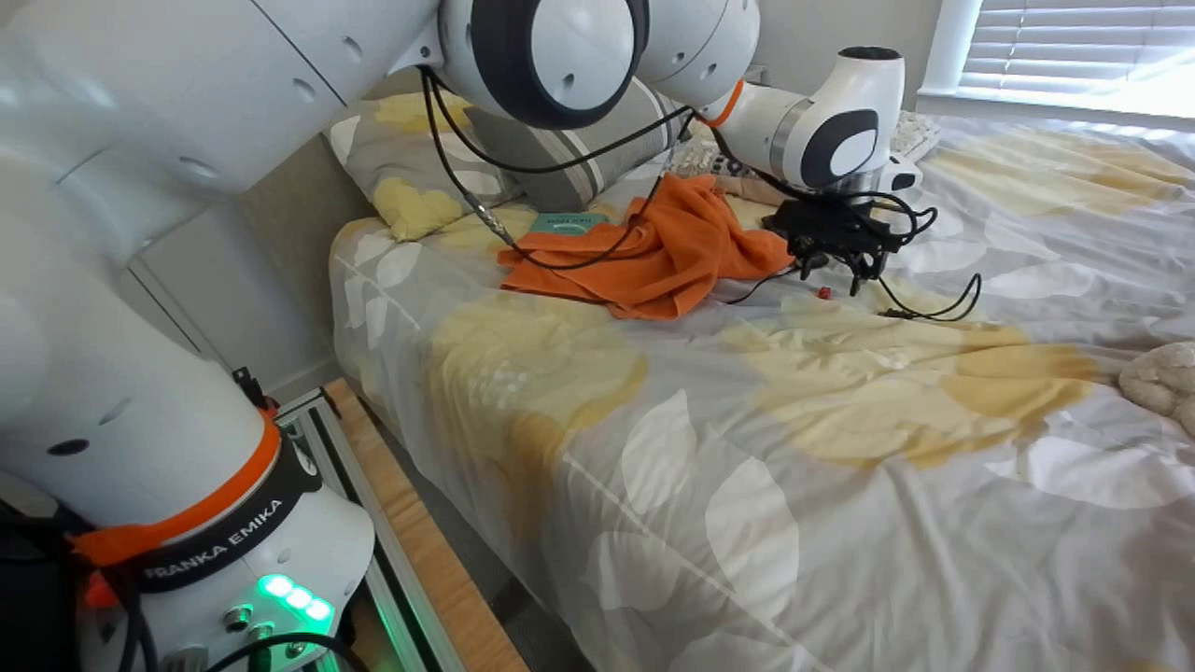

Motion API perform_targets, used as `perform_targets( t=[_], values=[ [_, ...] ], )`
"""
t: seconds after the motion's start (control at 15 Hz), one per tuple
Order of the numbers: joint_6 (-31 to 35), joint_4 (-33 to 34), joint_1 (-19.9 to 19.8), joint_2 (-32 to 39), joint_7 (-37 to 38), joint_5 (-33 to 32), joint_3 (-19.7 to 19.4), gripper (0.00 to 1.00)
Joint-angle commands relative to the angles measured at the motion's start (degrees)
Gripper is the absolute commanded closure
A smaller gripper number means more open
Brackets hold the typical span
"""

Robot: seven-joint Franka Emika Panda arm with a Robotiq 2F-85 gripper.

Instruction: Pick up the orange dice on the bed and drop it on the bed

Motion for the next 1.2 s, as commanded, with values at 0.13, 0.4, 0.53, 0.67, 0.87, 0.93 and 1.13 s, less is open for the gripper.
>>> perform_targets(
  t=[0.13, 0.4, 0.53, 0.67, 0.87, 0.93, 1.13],
  values=[
    [-0.1, 8.7, 0.9, 6.5, 2.2, -2.4, -0.8, 0.35],
    [-0.3, 12.3, 1.2, 8.8, 1.9, -2.7, -0.7, 0.32],
    [-0.7, 13.7, 1.3, 9.8, 2.0, -2.7, -0.6, 0.37],
    [-1.5, 14.9, 1.5, 10.5, 2.4, -2.7, -0.8, 0.57],
    [-2.6, 16.1, 1.7, 11.5, 3.1, -2.7, -1.0, 0.86],
    [-2.9, 16.4, 1.9, 11.7, 3.4, -2.8, -1.2, 0.95],
    [-5.3, 15.7, 2.2, 10.8, 4.4, -1.9, -1.9, 0.96]
  ],
)
